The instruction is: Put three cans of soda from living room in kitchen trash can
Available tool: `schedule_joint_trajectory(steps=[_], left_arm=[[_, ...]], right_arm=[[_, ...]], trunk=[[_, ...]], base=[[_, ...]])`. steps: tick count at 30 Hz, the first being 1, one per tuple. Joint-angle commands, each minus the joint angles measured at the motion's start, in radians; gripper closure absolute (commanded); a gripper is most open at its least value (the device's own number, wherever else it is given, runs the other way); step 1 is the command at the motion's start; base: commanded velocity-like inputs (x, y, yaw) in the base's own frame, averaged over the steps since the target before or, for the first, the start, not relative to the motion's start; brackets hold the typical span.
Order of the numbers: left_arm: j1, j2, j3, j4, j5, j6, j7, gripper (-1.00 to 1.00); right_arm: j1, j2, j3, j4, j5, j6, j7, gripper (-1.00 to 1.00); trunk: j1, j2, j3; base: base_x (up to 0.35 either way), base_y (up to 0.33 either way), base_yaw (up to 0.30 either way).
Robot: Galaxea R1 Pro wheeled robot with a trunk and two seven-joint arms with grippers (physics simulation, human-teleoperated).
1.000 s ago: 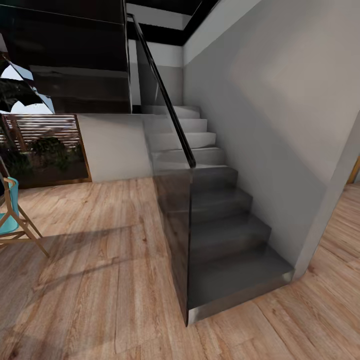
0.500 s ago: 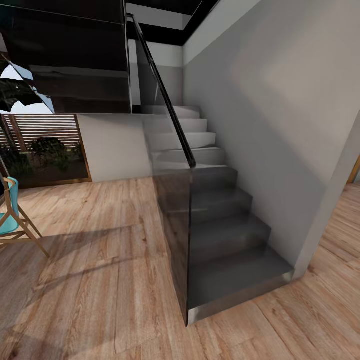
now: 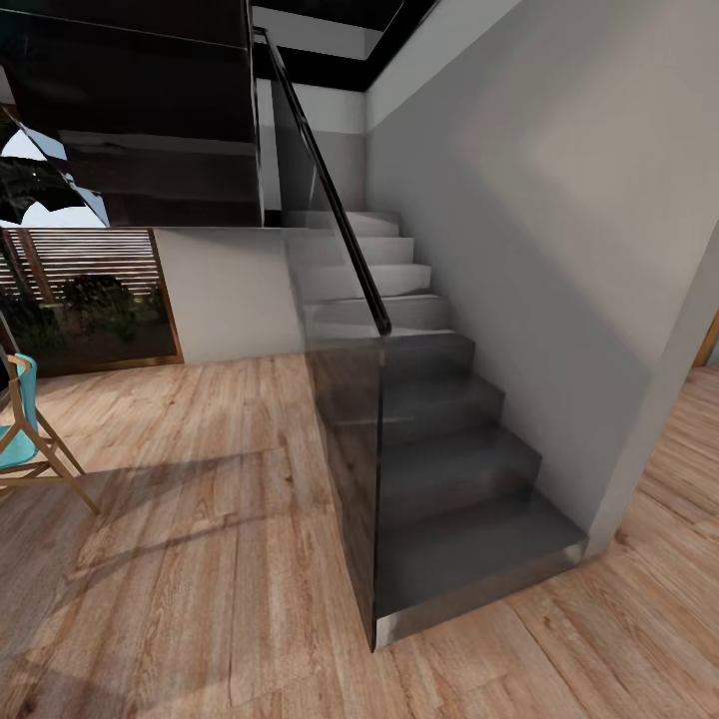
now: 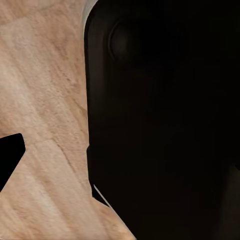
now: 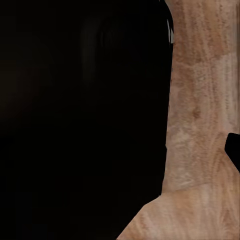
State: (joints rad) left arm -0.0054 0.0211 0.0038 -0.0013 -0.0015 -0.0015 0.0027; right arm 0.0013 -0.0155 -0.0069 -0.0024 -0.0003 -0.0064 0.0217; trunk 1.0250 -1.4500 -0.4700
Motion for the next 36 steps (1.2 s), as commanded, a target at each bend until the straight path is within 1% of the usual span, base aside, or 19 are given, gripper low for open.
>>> schedule_joint_trajectory(steps=[1,6,7,8,10,15,17,19,20,25,26,28,29,31,32,33,34,35,36], left_arm=[[0.000,0.001,0.000,0.000,0.000,0.000,0.000,-1.00],[-0.001,0.004,-0.001,0.000,0.000,-0.004,0.000,-1.00],[-0.001,0.004,-0.001,-0.001,0.000,-0.009,0.000,-1.00],[-0.001,0.005,-0.001,-0.001,0.000,-0.017,0.000,-1.00],[-0.001,0.007,-0.002,-0.001,0.000,-0.062,0.000,-1.00],[-0.001,0.009,-0.004,-0.002,0.000,-0.150,-0.001,-1.00],[-0.001,0.009,-0.004,-0.002,0.000,-0.156,-0.002,-1.00],[-0.001,0.009,-0.005,-0.002,0.000,-0.167,-0.003,-1.00],[-0.001,0.009,-0.007,-0.004,0.000,-0.174,-0.004,-1.00],[-0.002,0.010,-0.008,-0.030,0.000,-0.181,-0.005,-1.00],[-0.001,0.010,-0.008,-0.080,0.000,-0.185,-0.007,-1.00],[-0.001,0.011,-0.008,-0.129,0.000,-0.187,-0.011,-1.00],[-0.001,0.011,-0.008,-0.191,0.000,-0.188,-0.016,-1.00],[-0.001,0.011,-0.008,-0.270,0.000,-0.188,-0.019,-1.00],[0.002,0.012,-0.008,-0.411,0.000,-0.182,-0.022,-1.00],[0.006,0.012,-0.007,-0.461,0.000,-0.180,-0.023,-1.00],[0.011,0.013,-0.006,-0.559,0.001,-0.173,-0.025,-1.00],[0.011,0.013,-0.006,-0.559,0.001,-0.173,-0.025,-1.00],[0.013,0.013,-0.006,-0.606,0.001,-0.170,-0.025,-1.00]], right_arm=[[0.000,-0.001,0.000,0.000,0.000,-0.005,0.000,-1.00],[0.000,-0.004,0.004,0.000,0.001,-0.033,0.000,-1.00],[0.000,-0.005,0.005,0.000,0.003,-0.089,0.001,-1.00],[0.000,-0.005,0.006,0.001,0.004,-0.102,0.000,-1.00],[0.000,-0.006,0.007,0.000,0.007,-0.129,0.001,-1.00],[0.000,-0.007,0.007,-0.006,0.010,-0.153,0.001,-1.00],[0.000,-0.007,0.008,-0.011,0.010,-0.155,0.001,-1.00],[0.000,-0.007,0.010,-0.043,0.011,-0.158,0.001,-1.00],[0.000,-0.007,0.012,-0.085,0.011,-0.160,0.001,-1.00],[0.000,-0.007,0.013,-0.130,0.012,-0.189,0.001,-1.00],[0.000,-0.007,0.014,-0.153,0.012,-0.232,0.001,-1.00],[0.000,-0.007,0.013,-0.169,0.012,-0.256,0.002,-1.00],[0.000,-0.007,0.013,-0.189,0.013,-0.272,0.004,-1.00],[0.000,-0.007,0.013,-0.218,0.013,-0.282,0.008,-1.00],[0.000,-0.007,0.015,-0.283,0.013,-0.291,0.022,-1.00],[0.001,-0.007,0.015,-0.309,0.013,-0.293,0.029,-1.00],[0.001,-0.007,0.014,-0.366,0.013,-0.296,0.049,-1.00],[0.001,-0.007,0.014,-0.366,0.013,-0.296,0.049,-1.00],[0.001,-0.007,0.014,-0.397,0.012,-0.297,0.061,-1.00]], trunk=[[0.000,0.000,0.000],[0.000,0.000,0.000],[0.000,0.000,0.000],[0.000,0.000,0.000],[0.000,0.000,0.000],[0.000,0.000,0.000],[0.000,0.000,0.000],[0.000,0.000,0.000],[0.000,0.000,0.000],[0.000,0.000,0.000],[0.000,0.000,0.000],[0.000,0.000,0.000],[0.000,0.000,0.000],[0.000,0.000,0.000],[0.000,0.000,0.000],[0.000,0.000,0.000],[0.000,0.000,0.000],[0.000,0.000,0.000],[0.000,0.000,0.000]], base=[[0.000,0.000,0.000],[0.000,0.000,0.000],[0.000,0.000,0.000],[0.000,0.000,0.000],[0.000,0.000,0.000],[0.000,0.000,0.000],[0.000,0.000,0.000],[0.000,0.000,0.000],[0.000,0.000,0.000],[0.000,0.000,0.000],[0.000,0.000,0.000],[0.000,0.000,0.000],[0.000,0.000,0.000],[0.000,0.000,0.000],[0.000,0.000,0.000],[0.000,0.000,0.000],[0.000,0.000,0.000],[0.000,0.000,0.000],[0.000,0.000,0.000]])
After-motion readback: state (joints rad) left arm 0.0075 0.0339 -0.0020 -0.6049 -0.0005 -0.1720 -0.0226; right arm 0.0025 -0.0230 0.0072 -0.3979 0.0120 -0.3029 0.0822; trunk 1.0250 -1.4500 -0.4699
